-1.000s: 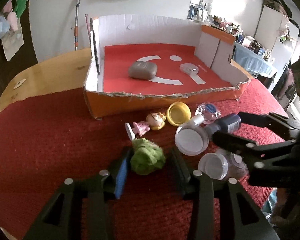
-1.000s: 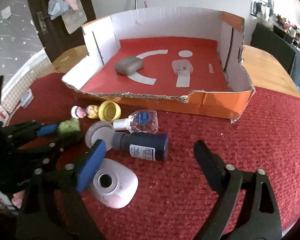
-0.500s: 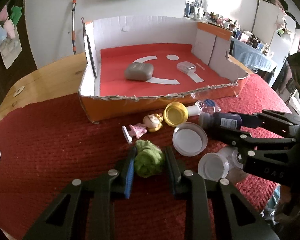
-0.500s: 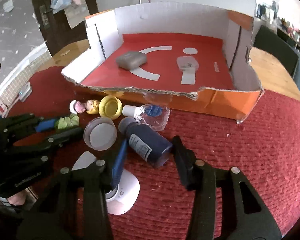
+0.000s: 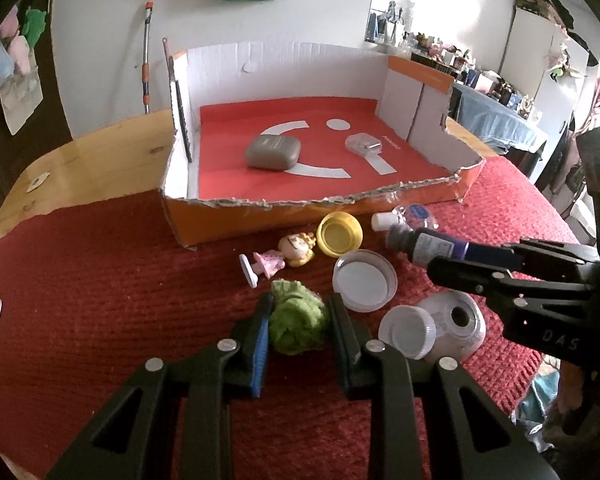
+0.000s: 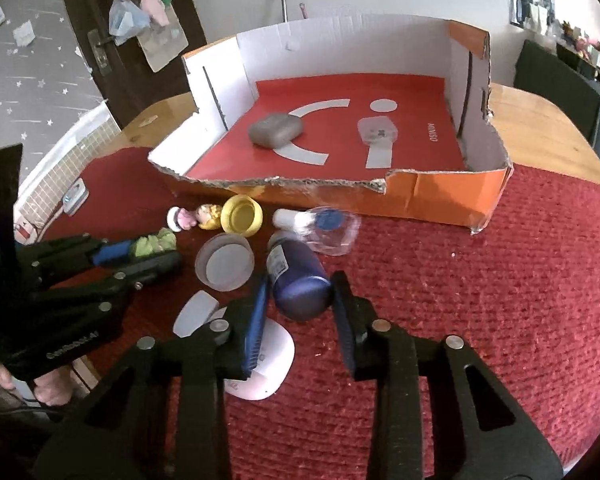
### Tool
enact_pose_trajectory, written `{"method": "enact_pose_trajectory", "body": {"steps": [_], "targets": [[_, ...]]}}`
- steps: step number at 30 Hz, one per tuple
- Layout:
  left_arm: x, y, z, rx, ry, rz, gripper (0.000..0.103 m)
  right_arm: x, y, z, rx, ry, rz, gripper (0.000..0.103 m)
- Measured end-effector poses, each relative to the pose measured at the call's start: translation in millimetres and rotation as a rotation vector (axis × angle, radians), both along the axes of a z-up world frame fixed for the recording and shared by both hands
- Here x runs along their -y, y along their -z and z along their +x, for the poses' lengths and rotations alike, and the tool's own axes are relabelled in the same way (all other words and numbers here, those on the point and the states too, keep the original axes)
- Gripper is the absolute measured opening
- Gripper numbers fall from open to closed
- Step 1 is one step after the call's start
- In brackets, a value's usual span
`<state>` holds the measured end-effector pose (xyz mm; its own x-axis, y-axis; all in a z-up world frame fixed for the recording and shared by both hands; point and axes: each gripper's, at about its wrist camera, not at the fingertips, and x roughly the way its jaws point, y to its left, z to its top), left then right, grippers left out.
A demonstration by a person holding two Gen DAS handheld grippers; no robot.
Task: Organize objects
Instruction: 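Lift the dark blue bottle with the right tool and turn it upright, then carry green toy with left tool while right tool carries blue bottle into box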
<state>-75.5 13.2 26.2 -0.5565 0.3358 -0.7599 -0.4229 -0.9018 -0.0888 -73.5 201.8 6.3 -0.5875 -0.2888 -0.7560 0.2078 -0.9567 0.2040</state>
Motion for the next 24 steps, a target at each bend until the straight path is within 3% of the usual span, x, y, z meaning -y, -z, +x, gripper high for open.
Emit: {"method": "enact_pose_trajectory", "body": {"steps": [24], "targets": [[2, -14, 7, -0.020, 0.004, 0.034, 0.027, 5, -19, 15, -0.046, -0.031, -0.025, 0.026]]}}
